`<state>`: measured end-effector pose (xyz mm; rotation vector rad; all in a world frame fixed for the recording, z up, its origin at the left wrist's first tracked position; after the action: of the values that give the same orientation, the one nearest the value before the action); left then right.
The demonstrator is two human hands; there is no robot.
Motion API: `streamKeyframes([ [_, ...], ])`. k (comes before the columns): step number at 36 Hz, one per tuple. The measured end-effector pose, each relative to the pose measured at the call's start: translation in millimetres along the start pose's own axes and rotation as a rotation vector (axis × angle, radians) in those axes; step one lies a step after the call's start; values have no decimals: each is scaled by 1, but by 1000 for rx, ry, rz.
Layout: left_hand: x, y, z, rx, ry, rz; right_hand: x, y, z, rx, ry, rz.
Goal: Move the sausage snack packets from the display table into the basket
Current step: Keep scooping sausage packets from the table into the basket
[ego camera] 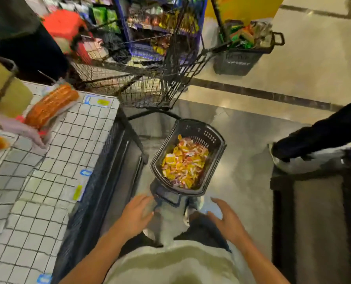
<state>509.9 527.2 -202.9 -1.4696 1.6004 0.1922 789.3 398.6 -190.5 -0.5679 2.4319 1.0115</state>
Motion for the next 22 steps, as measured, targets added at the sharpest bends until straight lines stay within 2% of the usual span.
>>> streamKeyframes([
  [6,12,-22,54,-66,8,-14,-29,-7,70,-3,102,-15],
  [13,33,-31,126,-160,50,-134,-41,-27,153,17,175,-84],
  [19,99,7,210,-195,100,-172,-1,-71,237,66,189,-120],
  [22,139,33,257,-156,152,-88,36,-96,282,85,232,-123],
])
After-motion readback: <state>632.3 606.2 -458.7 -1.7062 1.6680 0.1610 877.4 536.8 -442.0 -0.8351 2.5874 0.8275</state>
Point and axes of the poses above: each hand's wrist, its own z-axis towards the middle knuckle, its own x-axis out of the palm, y = z × x, the point moved 7 cm from there along z, towards the middle knuckle, and after that the axes turned 3 degrees about -x, right-handed, at the moved point
